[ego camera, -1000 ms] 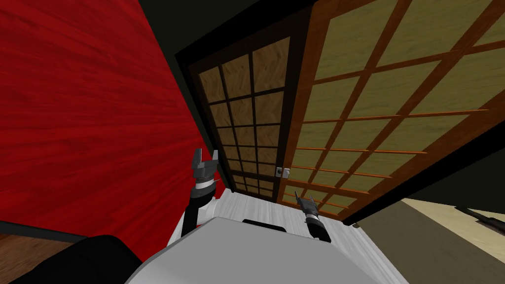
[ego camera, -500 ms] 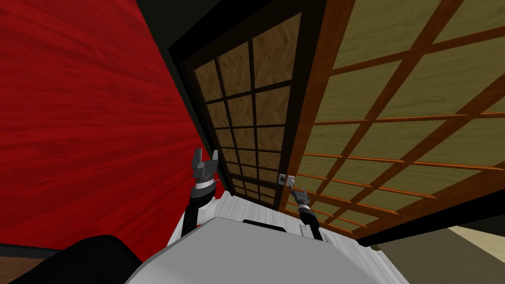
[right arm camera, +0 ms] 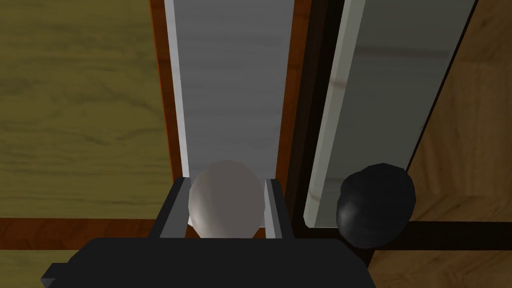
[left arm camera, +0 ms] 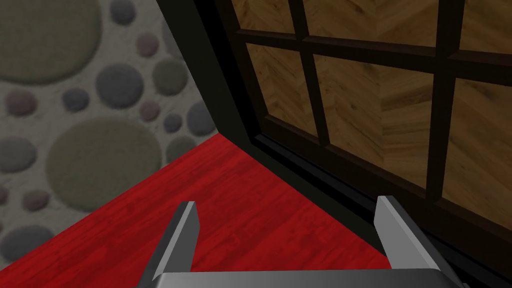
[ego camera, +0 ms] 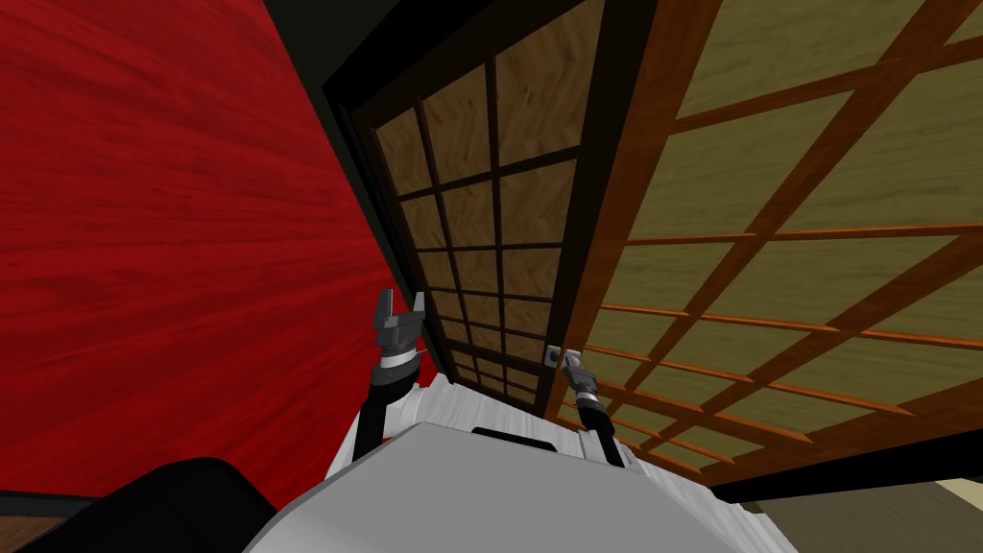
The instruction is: Pull the door open
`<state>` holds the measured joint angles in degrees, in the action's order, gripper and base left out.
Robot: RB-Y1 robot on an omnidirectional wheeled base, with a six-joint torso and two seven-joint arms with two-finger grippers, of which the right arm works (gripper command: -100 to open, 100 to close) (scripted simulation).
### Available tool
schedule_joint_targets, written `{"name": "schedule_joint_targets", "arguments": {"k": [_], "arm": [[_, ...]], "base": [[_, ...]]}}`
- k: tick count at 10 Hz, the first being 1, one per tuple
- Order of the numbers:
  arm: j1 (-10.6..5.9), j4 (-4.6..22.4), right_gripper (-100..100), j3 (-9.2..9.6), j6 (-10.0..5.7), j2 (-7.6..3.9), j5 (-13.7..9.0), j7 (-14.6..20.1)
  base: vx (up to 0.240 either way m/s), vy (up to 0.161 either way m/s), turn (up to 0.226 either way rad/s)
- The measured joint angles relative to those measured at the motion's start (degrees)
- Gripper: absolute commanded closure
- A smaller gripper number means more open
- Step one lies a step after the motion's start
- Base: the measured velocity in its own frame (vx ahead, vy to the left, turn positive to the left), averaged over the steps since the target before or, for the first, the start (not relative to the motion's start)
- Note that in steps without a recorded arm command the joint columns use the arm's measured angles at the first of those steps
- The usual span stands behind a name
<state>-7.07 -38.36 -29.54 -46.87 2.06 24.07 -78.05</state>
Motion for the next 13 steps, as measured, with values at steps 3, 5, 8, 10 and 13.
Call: {"name": "schedule_joint_targets", "arguments": {"k": [3,5,8,10,13], "arm": [[-0.07,0.0,100,0.02,0.03,0.0,0.0,0.0],[-1.18,2.4,100,-0.51,-0.98,-0.79,-0.6,-0.2],[2.0,-0.7,100,-0.13,-0.07,-0.09,-0.5,1.1],[2.58,0.1,100,-0.28,0.03,-0.57,-0.7,1.7],[2.85,2.9,100,-0.87,-1.08,-1.92,-1.4,2.4]], "base": [[0.0,0.0,0.0],[-0.113,0.027,-0.006],[-0.11,0.034,-0.032],[-0.112,0.028,-0.015],[-0.07,0.02,-0.019]]}}
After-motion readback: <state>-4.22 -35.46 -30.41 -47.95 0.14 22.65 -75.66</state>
